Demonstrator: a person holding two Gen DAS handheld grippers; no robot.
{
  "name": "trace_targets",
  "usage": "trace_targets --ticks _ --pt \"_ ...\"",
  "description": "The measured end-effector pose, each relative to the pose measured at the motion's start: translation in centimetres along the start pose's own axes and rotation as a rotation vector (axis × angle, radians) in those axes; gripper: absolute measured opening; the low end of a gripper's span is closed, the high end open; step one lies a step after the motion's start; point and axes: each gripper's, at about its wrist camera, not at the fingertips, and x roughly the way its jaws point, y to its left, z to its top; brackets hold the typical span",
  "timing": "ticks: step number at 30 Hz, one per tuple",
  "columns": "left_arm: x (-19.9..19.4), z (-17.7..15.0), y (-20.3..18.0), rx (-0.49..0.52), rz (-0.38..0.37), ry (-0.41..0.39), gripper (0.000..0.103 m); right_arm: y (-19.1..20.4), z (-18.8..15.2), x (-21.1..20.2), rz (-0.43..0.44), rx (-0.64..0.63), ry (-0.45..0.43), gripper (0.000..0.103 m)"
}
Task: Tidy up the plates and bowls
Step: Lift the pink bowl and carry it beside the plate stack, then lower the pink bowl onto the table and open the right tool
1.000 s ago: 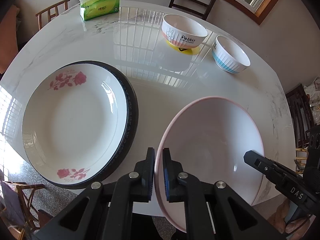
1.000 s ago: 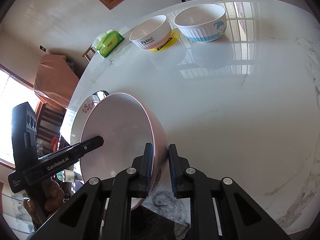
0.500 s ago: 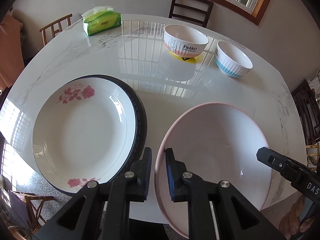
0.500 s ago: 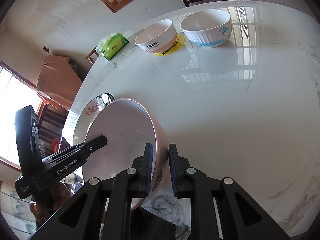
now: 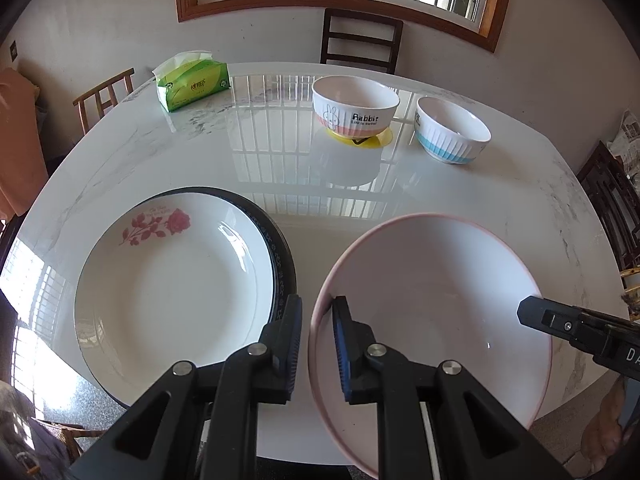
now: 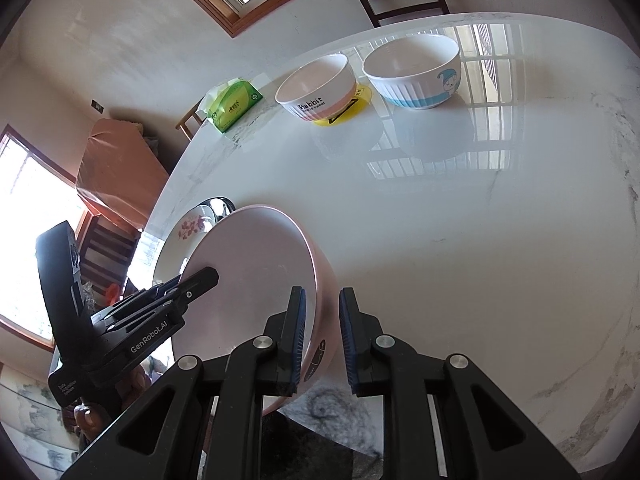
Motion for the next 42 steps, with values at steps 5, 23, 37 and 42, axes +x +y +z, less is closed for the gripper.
trace_targets --ticks 5,23,37,42 --pt "-0.5 -0.2 -0.1 0.045 -0.006 -0.068 0.017 -0.3 0.0 0.3 0.007 0.010 0.005 0.020" --pt "-3.5 0.0 0.3 0.057 -0.024 -0.167 0.019 -0.8 -0.3 0.1 0.019 0.034 -0.010 0.026" --pt "-4.7 0.6 -0.6 0.104 0.024 -0.206 0.019 -1.5 0.0 -1.6 0.025 0.041 -0.054 0.030" --pt "-4.5 1.2 -0.8 0.115 0.030 -0.199 0.019 -1.3 0.8 -2.7 0.018 0.023 -0.093 0.030"
